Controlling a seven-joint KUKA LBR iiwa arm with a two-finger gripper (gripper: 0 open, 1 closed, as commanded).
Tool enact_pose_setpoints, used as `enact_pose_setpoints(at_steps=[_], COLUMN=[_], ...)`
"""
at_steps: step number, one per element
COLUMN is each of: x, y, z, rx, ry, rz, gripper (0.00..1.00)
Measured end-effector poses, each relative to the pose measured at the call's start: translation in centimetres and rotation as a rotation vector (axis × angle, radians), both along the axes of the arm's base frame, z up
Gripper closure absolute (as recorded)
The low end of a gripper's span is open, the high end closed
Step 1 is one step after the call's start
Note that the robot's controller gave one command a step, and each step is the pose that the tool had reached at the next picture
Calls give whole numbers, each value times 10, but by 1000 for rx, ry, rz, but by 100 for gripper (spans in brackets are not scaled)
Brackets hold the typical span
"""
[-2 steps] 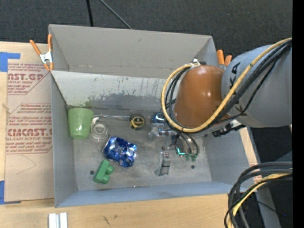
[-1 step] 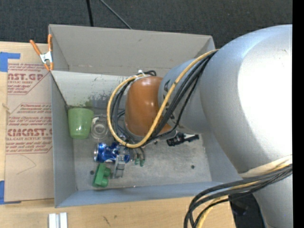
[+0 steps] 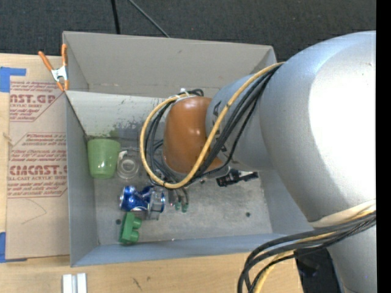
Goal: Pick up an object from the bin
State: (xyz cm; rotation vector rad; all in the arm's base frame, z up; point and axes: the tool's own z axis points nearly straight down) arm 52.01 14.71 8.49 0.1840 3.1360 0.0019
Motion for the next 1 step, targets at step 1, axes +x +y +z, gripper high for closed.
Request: enact_pose_setpoints(at_steps=[1], x=[-12], y=[0], z=[136], rx=[2], ry=[-8], rz=[17], gripper=[100])
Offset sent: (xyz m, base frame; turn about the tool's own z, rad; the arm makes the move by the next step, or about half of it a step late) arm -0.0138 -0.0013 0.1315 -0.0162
